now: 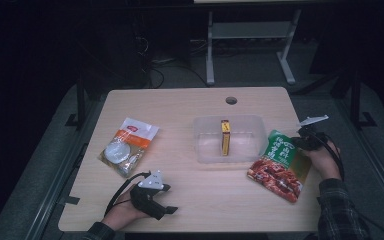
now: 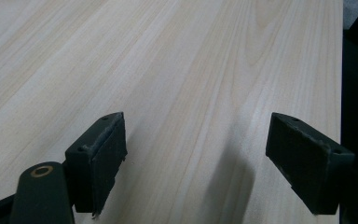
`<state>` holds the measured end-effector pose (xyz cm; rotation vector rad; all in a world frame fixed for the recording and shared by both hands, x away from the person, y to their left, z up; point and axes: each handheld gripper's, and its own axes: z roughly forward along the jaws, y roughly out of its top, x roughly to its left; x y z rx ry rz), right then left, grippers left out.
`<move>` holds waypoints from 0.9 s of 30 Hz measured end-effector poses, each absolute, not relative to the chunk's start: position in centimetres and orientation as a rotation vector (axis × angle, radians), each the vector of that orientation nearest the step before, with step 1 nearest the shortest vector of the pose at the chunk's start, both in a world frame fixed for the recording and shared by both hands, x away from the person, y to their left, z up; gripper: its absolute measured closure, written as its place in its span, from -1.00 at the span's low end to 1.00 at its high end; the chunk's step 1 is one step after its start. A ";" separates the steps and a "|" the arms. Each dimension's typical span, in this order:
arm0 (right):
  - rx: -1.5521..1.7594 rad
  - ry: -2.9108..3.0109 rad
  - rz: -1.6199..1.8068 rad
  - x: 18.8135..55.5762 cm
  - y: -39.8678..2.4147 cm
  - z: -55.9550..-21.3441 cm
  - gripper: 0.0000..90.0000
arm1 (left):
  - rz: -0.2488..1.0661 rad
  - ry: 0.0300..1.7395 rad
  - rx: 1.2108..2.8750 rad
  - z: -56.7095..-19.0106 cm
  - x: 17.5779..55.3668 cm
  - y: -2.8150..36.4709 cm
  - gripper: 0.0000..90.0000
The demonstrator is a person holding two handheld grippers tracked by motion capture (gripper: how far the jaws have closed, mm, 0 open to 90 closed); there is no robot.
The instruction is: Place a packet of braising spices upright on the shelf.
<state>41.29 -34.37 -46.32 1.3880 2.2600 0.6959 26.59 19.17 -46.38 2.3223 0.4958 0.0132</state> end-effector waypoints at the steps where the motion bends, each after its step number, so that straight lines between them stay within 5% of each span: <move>1: 1.379 2.269 0.689 41.1 -34.5 -46.3 1.00 | 0.012 0.497 2.322 -46.4 26.6 19.2 -0.57; 27: 1.226 2.436 0.627 34.3 -32.6 -45.6 1.00 | 0.005 0.492 2.319 -46.4 26.4 18.9 -0.57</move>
